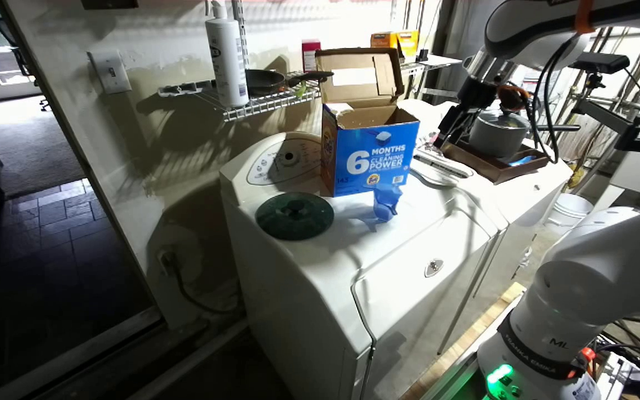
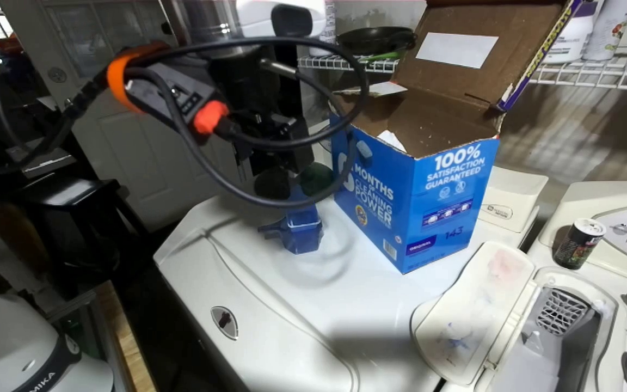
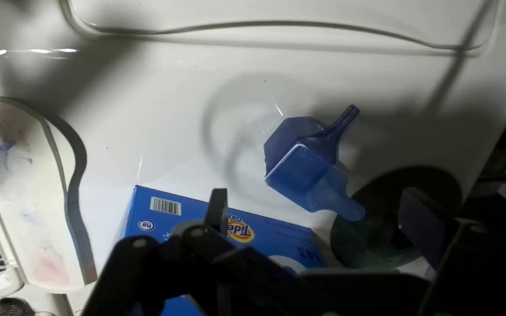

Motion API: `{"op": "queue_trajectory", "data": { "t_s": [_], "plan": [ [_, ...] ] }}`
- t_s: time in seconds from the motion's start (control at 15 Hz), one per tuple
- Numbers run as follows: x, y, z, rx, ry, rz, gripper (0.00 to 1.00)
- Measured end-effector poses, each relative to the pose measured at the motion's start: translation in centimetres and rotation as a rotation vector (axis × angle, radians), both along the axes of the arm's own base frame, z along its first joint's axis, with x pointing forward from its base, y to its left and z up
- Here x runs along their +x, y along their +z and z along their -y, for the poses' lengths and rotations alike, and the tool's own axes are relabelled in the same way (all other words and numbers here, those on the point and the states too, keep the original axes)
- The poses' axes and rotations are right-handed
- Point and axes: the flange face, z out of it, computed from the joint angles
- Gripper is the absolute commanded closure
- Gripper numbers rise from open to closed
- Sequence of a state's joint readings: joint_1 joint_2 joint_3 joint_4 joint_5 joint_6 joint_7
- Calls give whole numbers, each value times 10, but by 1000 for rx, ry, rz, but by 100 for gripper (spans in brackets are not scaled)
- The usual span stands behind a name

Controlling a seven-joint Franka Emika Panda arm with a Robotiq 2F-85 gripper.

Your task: Pick up the top light blue measuring cup and turn it one hundred and eighty degrees until the handles on both measuring cups are aligned

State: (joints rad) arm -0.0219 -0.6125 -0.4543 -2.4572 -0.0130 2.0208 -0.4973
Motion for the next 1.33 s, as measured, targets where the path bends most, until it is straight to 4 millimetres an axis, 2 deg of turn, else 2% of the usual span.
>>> {"op": "queue_trajectory", "data": {
  "t_s": [0.6, 0.93, 1.27, 1.33],
  "plan": [
    [55, -81, 10, 93, -174, -75, 0],
    [81, -109, 5, 126, -241, -143, 0],
    [102, -130, -2, 158, -287, -185, 0],
    [105, -133, -3, 164, -295, -192, 6]
  ]
}}
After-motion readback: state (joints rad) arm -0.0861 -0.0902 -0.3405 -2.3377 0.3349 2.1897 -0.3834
